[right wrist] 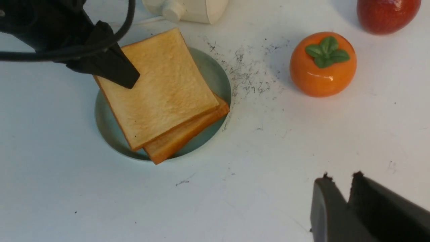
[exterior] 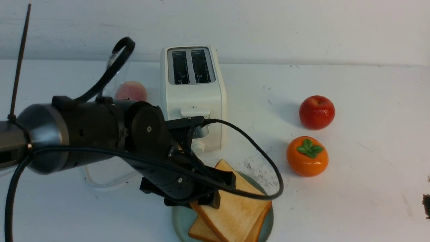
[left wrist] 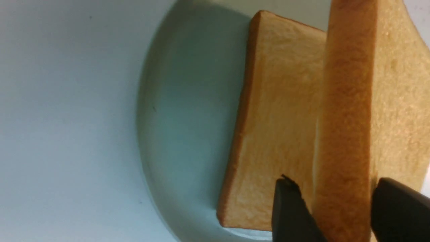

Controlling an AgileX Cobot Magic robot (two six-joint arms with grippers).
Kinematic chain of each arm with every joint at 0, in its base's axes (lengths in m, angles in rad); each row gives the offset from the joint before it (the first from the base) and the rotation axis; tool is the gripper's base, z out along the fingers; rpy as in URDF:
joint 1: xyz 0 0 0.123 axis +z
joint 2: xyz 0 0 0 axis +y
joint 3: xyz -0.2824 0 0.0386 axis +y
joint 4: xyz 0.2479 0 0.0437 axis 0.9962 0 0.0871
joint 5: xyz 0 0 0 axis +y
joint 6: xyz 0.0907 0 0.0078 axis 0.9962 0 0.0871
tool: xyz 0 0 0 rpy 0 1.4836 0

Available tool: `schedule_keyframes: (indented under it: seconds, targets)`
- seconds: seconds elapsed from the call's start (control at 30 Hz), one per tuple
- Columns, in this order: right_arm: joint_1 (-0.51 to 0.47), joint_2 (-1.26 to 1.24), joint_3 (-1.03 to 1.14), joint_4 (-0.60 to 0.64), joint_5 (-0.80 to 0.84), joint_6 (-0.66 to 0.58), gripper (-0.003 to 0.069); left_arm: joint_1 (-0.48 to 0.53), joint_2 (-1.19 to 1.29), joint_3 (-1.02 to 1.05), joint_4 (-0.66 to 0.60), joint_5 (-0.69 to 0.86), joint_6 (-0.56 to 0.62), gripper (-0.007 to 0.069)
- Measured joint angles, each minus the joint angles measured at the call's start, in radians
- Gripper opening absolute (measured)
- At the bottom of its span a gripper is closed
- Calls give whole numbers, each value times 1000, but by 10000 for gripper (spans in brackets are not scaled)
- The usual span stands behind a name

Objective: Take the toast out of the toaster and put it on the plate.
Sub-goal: Use the left arm to put a slice of bread into the empty plate

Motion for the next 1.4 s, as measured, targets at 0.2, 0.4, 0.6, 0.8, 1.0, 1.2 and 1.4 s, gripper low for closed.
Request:
schedule_keyframes:
  seconds: [0.2,0.4,0.6,0.8,1.0,1.2,1.4]
  targets:
    - [0,0,0,0,1,0,111,0,2,0,101,0,-23,370]
    - [0,0,0,2,2,0,118,0,2,0,281,13,-175,375]
    - [0,0,0,4,2,0,118,0,2,0,431,38,-331,375]
    - [0,0,0,15,2,0,118,0,2,0,438,47,-356,375]
    - [0,0,0,29,2,0,118,0,2,-63,356,125,-324,333]
    - [0,0,0,29,2,0,119,0,2,-182,215,242,-209,95]
    - [0,0,0,30,2,0,117,0,2,-210,51,318,-70,101]
